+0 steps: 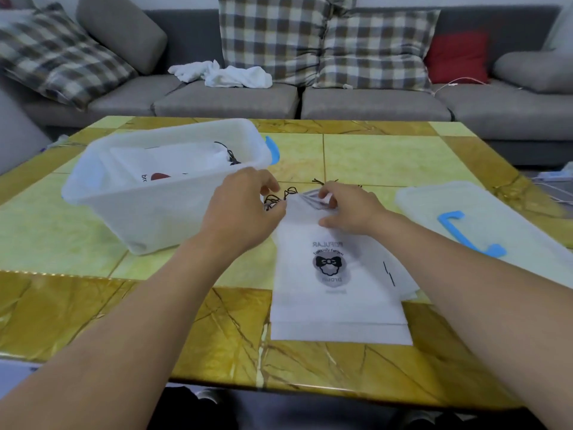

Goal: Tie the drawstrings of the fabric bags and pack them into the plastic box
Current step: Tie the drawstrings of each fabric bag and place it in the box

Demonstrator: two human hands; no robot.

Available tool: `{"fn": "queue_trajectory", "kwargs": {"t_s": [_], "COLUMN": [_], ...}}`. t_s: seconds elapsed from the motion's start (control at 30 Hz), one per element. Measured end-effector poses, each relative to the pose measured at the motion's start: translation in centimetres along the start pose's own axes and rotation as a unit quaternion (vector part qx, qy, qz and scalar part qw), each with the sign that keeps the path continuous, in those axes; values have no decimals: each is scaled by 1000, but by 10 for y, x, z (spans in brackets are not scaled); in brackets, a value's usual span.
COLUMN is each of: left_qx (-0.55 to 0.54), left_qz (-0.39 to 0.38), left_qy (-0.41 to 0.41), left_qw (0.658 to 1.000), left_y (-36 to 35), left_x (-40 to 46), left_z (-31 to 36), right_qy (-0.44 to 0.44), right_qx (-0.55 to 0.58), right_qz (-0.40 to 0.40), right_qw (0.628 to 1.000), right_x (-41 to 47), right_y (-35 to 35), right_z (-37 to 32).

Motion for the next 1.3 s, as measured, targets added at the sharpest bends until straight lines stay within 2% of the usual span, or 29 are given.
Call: {"fn": "queue_trajectory", "kwargs": {"t_s": [0.13,0.2,0.3,0.37,0.47,0.5,0.57,0.67,0.8,0.9,0.97,1.1,1.17,1.23,1.3], "left_qx": [4,-31,-128,-251,-433,-464,-500,-522,-510,-498,-485,-402,-377,-390,-405], "left_qz": [-86,-111,-129,-129,-112,-102,-96,-127,-118,-58,-45,-45,-49,-48,-35], "left_qy": [36,52,80,110,154,156,158,167,190,226,244,223,211,221,239], "left_qw": [996,992,980,953,881,866,846,827,830,835,838,887,901,893,882], "left_y": [-8,-7,-4,0,8,10,14,13,8,10,11,13,16,19,21], "left_x": [-4,-7,-11,-11,-12,-12,-13,-11,-8,-4,-2,-2,-4,-4,-2], "left_z": [-4,-3,6,11,20,21,23,19,17,15,8,0,-1,-1,-2], "right_qy": [24,46,103,154,195,190,119,11,17,3,-3,10,-4,-30,-51], "right_qx": [-68,-85,-25,38,72,84,142,282,339,385,397,396,387,391,436], "right_qz": [5,15,27,28,45,57,65,4,-46,-32,-19,-3,2,-10,-26], "right_qw": [997,995,994,987,977,976,981,959,940,922,917,918,922,920,898], "right_x": [-11,-18,-29,-39,-53,-58,-67,-76,-82,-78,-76,-76,-77,-76,-75], "right_y": [3,10,39,64,84,86,92,96,84,80,80,81,78,74,72], "right_z": [-3,-10,-31,-51,-68,-69,-63,-45,-40,-44,-42,-33,-27,-18,-9]}}
Point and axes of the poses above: each hand's wrist, its own x-axis towards the middle knuckle, its own y-axis out of the back of the hand, z = x × y, the point moved 1 cm from there along x, towards the middle knuckle, and after that the axes turned 5 degrees about y, right-handed, at the moved point
